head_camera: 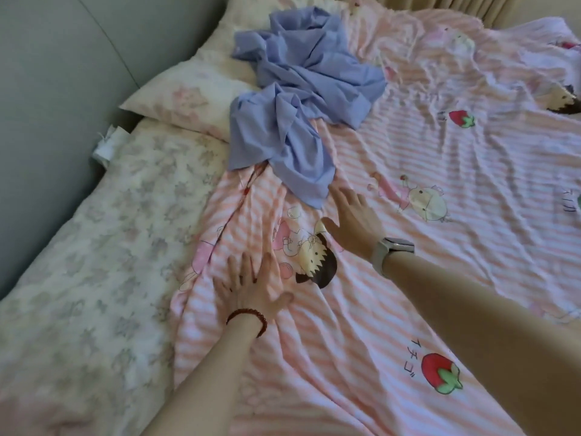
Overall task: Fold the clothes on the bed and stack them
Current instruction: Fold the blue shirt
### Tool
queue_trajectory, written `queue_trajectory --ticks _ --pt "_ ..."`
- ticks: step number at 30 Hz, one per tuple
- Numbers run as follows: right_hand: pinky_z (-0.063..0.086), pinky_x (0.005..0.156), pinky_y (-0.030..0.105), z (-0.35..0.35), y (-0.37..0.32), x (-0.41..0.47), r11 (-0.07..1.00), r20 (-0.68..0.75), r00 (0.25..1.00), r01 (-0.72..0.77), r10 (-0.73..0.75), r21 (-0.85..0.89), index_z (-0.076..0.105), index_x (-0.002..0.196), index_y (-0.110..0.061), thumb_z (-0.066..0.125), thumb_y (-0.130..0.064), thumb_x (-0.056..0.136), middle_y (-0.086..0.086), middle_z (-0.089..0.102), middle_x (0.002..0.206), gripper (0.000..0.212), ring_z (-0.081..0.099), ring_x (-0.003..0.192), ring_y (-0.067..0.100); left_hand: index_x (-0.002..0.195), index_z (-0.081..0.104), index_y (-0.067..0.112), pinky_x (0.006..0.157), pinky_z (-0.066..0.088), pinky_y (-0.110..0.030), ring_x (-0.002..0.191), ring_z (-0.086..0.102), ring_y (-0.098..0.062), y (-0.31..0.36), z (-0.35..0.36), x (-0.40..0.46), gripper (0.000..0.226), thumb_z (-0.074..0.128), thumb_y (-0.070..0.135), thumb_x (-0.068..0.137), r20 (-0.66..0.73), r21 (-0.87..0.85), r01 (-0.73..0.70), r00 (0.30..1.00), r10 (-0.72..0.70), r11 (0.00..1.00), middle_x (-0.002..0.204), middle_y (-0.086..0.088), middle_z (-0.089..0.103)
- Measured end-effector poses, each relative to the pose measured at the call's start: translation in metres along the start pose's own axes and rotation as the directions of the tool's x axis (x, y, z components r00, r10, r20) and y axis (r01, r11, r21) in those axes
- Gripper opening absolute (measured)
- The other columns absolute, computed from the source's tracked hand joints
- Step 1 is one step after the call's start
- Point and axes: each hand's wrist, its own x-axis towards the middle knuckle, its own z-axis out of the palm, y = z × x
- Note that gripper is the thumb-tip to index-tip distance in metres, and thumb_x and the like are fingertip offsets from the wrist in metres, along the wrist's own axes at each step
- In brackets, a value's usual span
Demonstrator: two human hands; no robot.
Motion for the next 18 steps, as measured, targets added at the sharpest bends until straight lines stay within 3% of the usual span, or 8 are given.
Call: queue_trajectory --ticks 5,7,8,9,11,13,15,18 --pt "0.009 0.117 0.038 0.030 -0.011 0.062 0.999 -0.011 1.000 0.018 -0.018 0.035 -0.002 0.148 -0.004 0.050 -0.032 0.094 0.012 0.002 0.157 0.080 0.003 0.145 0.028 0.144 -0.019 0.039 0.113 -0.005 -0.058 0.141 -0.024 -0.029 -0.015 0.026 0.011 0.093 0.024 0.084 0.074 -0.120 0.059 -0.043 0.991 0.050 0.997 0.155 -0.001 -0.022" --pt "0.019 0.114 0.039 0.042 -0.018 0.078 0.989 0.047 0.999 -0.021 0.014 0.148 -0.005 0.147 -0.003 0.054 -0.025 0.092 0.017 0.013 0.155 0.084 0.015 0.142 0.032 0.144 -0.017 0.039 0.113 -0.005 -0.058 0.141 -0.023 -0.028 -0.015 0.029 0.012 0.092 0.025 0.083 0.075 -0.144 0.058 -0.050 0.988 0.057 0.997 0.156 -0.001 -0.020" --pt "0.032 0.106 0.037 0.047 -0.021 0.083 0.977 0.067 0.997 -0.059 0.046 0.206 -0.005 0.148 -0.006 0.056 -0.023 0.092 0.022 0.028 0.148 0.085 0.032 0.133 0.034 0.144 -0.016 0.039 0.113 -0.004 -0.058 0.141 -0.023 -0.028 -0.016 0.030 0.012 0.092 0.026 0.083 0.075 -0.144 0.059 -0.051 0.988 0.059 0.997 0.156 -0.001 -0.019" --pt "0.042 0.091 0.030 0.051 -0.025 0.084 0.959 0.086 0.993 -0.098 0.077 0.265 -0.004 0.148 -0.008 0.054 -0.019 0.092 0.026 0.044 0.133 0.082 0.049 0.112 0.034 0.144 -0.015 0.040 0.113 -0.005 -0.057 0.141 -0.023 -0.028 -0.017 0.030 0.013 0.092 0.027 0.083 0.075 -0.143 0.054 -0.055 0.988 0.063 0.997 0.156 0.000 -0.019" --pt "0.038 0.058 0.016 0.053 -0.031 0.079 0.931 0.104 0.986 -0.161 0.134 0.327 0.018 0.146 -0.007 0.045 -0.009 0.095 0.022 0.059 0.100 0.057 0.052 0.074 0.027 0.145 -0.015 0.040 0.113 -0.006 -0.056 0.141 -0.023 -0.027 -0.018 0.028 0.012 0.090 0.027 0.081 0.076 -0.122 0.052 -0.067 0.990 0.073 0.996 0.156 0.000 -0.020" --pt "0.037 0.058 0.027 0.048 -0.035 0.066 0.954 0.017 0.991 -0.131 0.131 0.268 0.049 0.124 -0.004 0.039 -0.009 0.095 0.017 0.060 0.093 0.030 0.056 0.077 0.031 0.145 -0.012 0.039 0.112 -0.008 -0.054 0.141 -0.024 -0.026 -0.018 0.024 0.011 0.087 0.030 0.077 0.080 -0.089 0.042 -0.078 0.993 0.082 0.996 0.156 0.001 -0.020" --pt "0.037 0.060 0.034 0.043 -0.034 0.040 0.969 -0.102 0.993 -0.031 0.058 0.247 0.056 0.102 -0.002 0.036 -0.011 0.096 0.015 0.057 0.086 0.023 0.057 0.077 0.034 0.149 0.006 0.034 0.114 -0.005 -0.051 0.143 -0.017 -0.023 -0.018 0.017 0.007 0.077 0.039 0.065 0.086 -0.106 -0.065 -0.098 0.990 0.090 0.993 0.158 0.000 -0.009" --pt "0.032 0.059 0.033 0.039 -0.021 -0.023 0.943 -0.153 0.988 0.045 0.006 0.331 0.057 0.098 -0.001 0.038 -0.008 0.096 0.014 0.057 0.084 0.021 0.049 0.070 0.028 0.131 0.048 0.013 0.112 0.023 -0.051 0.140 0.022 -0.030 -0.019 0.010 -0.010 0.058 0.047 0.047 0.084 -0.418 -0.362 -0.244 0.905 0.077 0.900 0.147 -0.013 0.035"
